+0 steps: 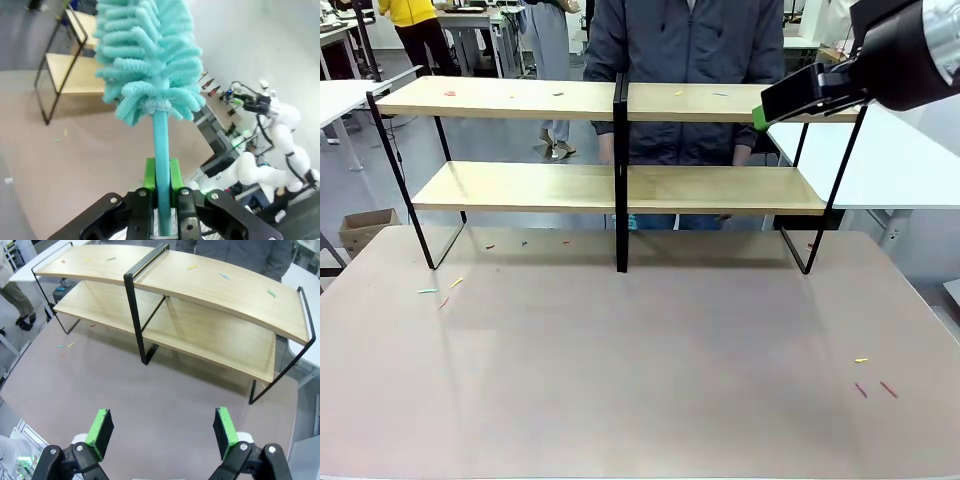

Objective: Clean the shelves.
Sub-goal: Clean a randomly selected level of the Shelf with the Duster, then clean another randomly selected level of the Shelf with the Duster.

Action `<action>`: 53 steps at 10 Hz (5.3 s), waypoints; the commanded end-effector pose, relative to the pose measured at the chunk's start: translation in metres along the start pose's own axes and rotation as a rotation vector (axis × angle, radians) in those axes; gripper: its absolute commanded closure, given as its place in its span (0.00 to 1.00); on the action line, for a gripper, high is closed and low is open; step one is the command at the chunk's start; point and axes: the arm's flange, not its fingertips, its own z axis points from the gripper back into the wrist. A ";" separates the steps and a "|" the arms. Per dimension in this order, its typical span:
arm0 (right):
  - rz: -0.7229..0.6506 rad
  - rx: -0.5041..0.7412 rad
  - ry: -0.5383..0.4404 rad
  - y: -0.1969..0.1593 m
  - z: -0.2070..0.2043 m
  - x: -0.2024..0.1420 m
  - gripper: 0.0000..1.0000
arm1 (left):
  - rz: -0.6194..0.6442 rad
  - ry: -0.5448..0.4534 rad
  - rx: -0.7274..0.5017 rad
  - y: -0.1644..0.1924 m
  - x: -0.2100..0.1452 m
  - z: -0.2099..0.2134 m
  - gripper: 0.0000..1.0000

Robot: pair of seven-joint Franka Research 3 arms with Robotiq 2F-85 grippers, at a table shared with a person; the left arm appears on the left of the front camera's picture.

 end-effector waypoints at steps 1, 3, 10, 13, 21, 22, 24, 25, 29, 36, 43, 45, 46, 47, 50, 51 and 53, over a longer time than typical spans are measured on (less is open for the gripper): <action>0.002 -0.005 -0.001 -0.001 0.000 0.000 0.00 | -0.128 0.116 -0.056 -0.027 -0.001 -0.012 0.87; 0.002 -0.005 -0.001 -0.001 0.000 0.000 0.00 | -0.128 0.116 -0.056 -0.027 -0.001 -0.012 0.87; 0.002 -0.005 -0.001 -0.001 0.000 0.000 0.00 | -0.128 0.116 -0.056 -0.027 -0.001 -0.012 0.87; 0.002 -0.005 -0.001 -0.001 0.000 0.000 0.00 | -0.119 0.208 -0.013 -0.052 0.020 -0.049 0.87; 0.002 -0.005 -0.001 -0.001 0.000 0.000 0.00 | -0.053 0.289 0.195 -0.121 0.038 -0.151 0.87; 0.002 -0.005 -0.001 -0.001 0.000 0.000 0.00 | -0.025 0.325 0.251 -0.133 0.047 -0.178 0.87; 0.002 -0.005 -0.001 -0.001 0.000 0.000 0.00 | 0.063 0.365 0.297 -0.175 0.069 -0.246 0.87; 0.002 -0.005 -0.001 -0.001 0.000 0.000 0.00 | 0.099 0.471 0.338 -0.191 0.077 -0.286 0.87; 0.002 -0.005 -0.001 -0.001 0.000 0.000 0.00 | 0.084 0.464 0.381 -0.215 0.058 -0.349 0.87; 0.002 -0.005 -0.001 -0.001 0.000 0.000 0.00 | 0.164 0.276 0.657 -0.227 0.052 -0.440 0.87; 0.002 -0.005 -0.001 -0.001 0.000 0.000 0.00 | 0.101 0.399 0.614 -0.195 0.058 -0.498 0.87; 0.002 -0.005 -0.001 -0.001 0.000 0.000 0.00 | 0.116 0.434 0.677 -0.189 0.056 -0.502 0.87; 0.002 -0.005 -0.001 -0.001 0.000 0.000 0.00 | 0.132 0.457 0.724 -0.187 0.056 -0.504 0.87; 0.002 -0.005 -0.001 -0.001 0.000 0.000 0.00 | 0.134 0.476 0.767 -0.185 0.057 -0.503 0.87; 0.002 -0.005 -0.001 -0.001 0.000 0.000 0.00 | 0.208 0.453 0.859 -0.179 0.067 -0.462 0.87; 0.002 -0.005 -0.001 -0.001 0.000 0.000 0.00 | 0.231 0.431 0.922 -0.173 0.070 -0.444 0.87; 0.002 -0.005 -0.001 -0.001 0.000 0.000 0.00 | 0.251 0.487 1.038 -0.158 0.074 -0.415 0.87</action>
